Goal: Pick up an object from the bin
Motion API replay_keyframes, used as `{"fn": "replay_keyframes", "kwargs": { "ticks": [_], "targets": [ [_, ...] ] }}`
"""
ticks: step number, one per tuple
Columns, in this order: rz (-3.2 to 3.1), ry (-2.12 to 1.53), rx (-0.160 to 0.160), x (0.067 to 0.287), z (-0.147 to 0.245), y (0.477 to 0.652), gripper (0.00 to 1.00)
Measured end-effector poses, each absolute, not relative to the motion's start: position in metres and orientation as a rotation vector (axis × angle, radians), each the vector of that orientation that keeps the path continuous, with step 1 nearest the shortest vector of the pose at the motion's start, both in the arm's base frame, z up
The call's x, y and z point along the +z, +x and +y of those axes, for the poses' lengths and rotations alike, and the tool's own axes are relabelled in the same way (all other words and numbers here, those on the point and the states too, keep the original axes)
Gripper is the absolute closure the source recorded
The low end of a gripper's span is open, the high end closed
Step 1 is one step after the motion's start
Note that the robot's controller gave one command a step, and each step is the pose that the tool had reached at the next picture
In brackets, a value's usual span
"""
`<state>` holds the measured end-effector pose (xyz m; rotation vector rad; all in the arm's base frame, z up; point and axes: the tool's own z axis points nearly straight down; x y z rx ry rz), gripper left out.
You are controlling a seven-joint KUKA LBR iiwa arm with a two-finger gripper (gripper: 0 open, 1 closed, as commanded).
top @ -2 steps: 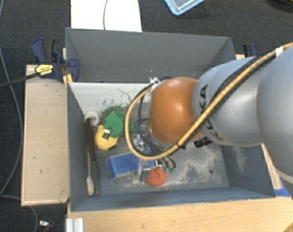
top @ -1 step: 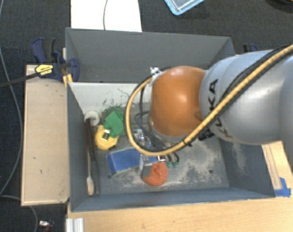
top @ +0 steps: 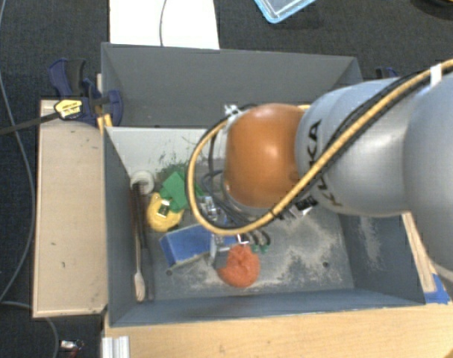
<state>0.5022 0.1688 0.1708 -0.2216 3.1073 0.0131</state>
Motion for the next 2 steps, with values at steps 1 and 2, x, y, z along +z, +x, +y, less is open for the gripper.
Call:
{"fn": "replay_keyframes", "kwargs": {
  "ticks": [1, 2],
  "targets": [
    [3.106, -0.149, 0.018, 0.117, 0.164, 0.543, 1.0],
    [3.111, -0.248, 0.013, 0.16, 0.158, 0.509, 1.0]
  ]
}}
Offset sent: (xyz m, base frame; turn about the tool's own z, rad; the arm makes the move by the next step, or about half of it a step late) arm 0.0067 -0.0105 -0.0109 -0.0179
